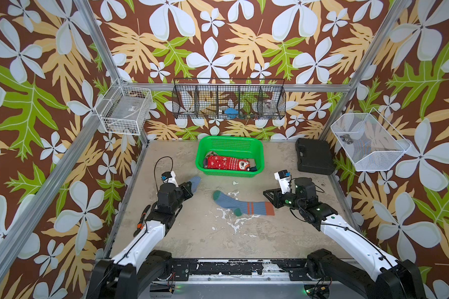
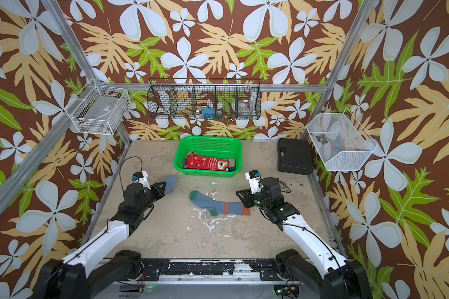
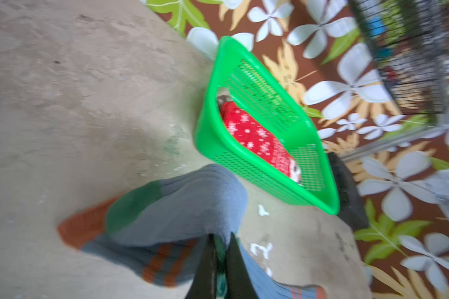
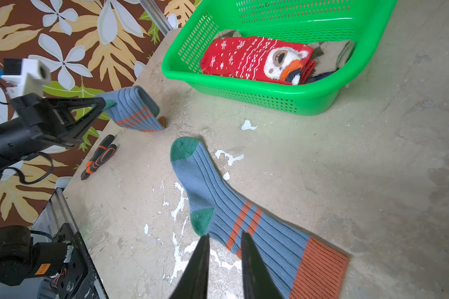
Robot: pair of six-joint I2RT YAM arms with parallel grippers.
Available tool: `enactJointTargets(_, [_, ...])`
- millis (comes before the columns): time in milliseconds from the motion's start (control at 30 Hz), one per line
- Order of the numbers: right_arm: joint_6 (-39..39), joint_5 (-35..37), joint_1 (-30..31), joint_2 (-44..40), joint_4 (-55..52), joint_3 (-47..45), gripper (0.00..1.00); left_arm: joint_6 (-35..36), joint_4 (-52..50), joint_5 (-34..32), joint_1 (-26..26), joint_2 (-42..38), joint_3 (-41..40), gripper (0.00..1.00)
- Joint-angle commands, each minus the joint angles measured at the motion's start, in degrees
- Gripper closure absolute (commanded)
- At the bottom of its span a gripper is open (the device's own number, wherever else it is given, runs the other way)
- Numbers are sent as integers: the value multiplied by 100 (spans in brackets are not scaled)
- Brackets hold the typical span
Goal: Place the socks together as a pair
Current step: Pick up the sock from the center of the board, then place the sock at the center of the board.
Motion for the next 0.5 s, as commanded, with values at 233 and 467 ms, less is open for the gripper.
enactJointTargets(233, [175,-991,393,-151,165,-57,69,-1402,-160,718,-807,-1516,-53,100])
enactJointTargets(467, [1223,-2285,899,264,2750,-804,52,-1713,-104,970,-1085,-1708,326,100])
